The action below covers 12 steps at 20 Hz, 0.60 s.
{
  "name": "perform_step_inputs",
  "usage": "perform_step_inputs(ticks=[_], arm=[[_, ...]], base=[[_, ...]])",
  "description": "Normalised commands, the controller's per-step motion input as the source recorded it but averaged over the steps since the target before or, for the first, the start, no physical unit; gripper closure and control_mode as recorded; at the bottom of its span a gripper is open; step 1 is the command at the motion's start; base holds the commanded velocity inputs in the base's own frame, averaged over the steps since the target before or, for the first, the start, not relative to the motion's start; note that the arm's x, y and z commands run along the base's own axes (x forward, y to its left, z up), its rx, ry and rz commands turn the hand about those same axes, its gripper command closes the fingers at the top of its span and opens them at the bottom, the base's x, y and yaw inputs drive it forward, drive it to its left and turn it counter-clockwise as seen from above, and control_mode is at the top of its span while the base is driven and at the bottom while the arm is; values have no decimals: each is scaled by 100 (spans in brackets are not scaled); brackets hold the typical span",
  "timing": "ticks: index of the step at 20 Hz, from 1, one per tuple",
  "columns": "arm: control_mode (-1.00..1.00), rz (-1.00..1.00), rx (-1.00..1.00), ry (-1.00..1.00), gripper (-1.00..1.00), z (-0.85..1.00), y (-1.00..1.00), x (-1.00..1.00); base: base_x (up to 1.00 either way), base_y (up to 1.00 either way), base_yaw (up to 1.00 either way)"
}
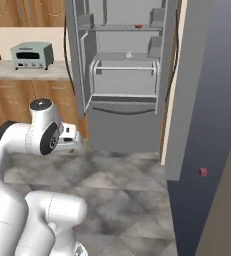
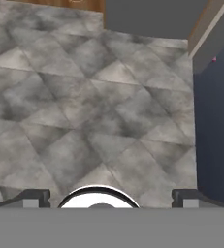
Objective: Open the fridge, remove the peach, garlic, and steak, and place them on any counter.
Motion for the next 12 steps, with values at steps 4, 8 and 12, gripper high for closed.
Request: perform_step_inputs(ticks=[4, 8, 12], arm=[[100, 0, 0, 0, -100, 0, 0, 0], [100, 0, 0, 0, -100, 0, 0, 0], [100, 0, 0, 0, -100, 0, 0, 0]], base=[[100, 0, -2], [100, -6, 0], [100, -28, 1]])
